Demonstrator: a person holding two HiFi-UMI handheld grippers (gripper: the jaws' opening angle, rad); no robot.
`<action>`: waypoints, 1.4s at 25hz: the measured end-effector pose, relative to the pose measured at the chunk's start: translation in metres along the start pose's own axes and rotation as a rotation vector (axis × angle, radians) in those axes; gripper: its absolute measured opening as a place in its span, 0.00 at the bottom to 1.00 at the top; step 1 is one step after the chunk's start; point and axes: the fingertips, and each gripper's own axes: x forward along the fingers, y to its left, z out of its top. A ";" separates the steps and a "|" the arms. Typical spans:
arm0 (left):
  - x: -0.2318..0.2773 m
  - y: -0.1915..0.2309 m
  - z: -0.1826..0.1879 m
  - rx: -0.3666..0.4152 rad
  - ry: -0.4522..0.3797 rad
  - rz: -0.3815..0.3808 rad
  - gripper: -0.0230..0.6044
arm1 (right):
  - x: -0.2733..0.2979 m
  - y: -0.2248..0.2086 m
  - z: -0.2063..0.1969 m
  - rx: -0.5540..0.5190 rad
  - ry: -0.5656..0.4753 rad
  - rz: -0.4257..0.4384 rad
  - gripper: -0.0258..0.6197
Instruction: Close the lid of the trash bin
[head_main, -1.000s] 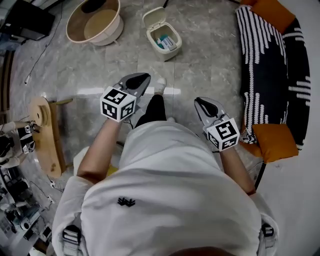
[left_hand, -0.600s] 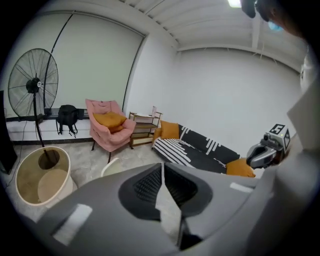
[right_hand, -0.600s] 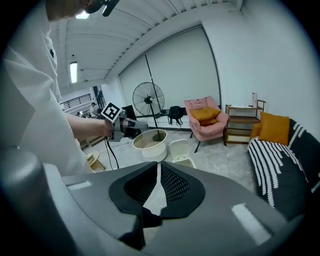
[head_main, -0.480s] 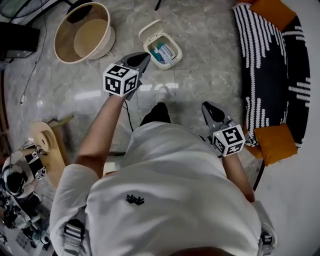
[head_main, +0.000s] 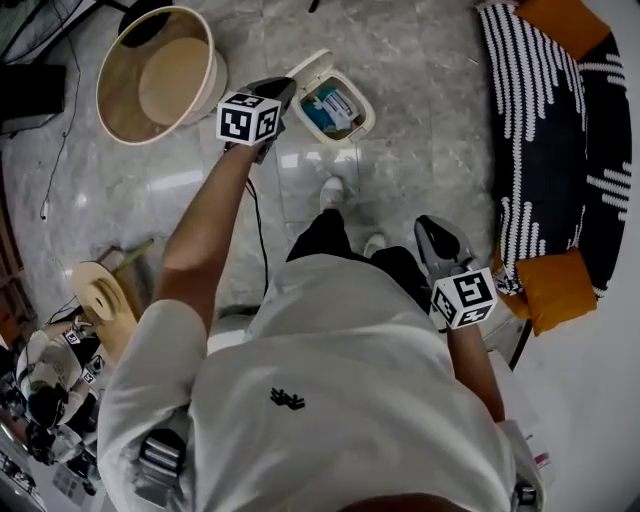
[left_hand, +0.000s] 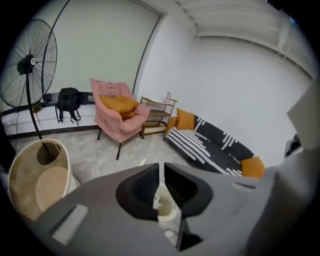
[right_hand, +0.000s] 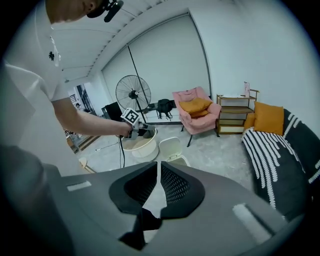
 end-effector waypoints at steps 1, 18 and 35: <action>0.009 0.010 -0.001 -0.001 0.016 0.009 0.13 | 0.002 -0.002 -0.001 0.009 0.008 -0.003 0.07; 0.129 0.108 -0.049 0.032 0.235 0.054 0.13 | 0.026 -0.022 -0.043 0.139 0.135 -0.036 0.07; 0.140 0.067 -0.076 0.004 0.259 -0.035 0.13 | 0.040 -0.026 -0.051 0.157 0.131 -0.021 0.07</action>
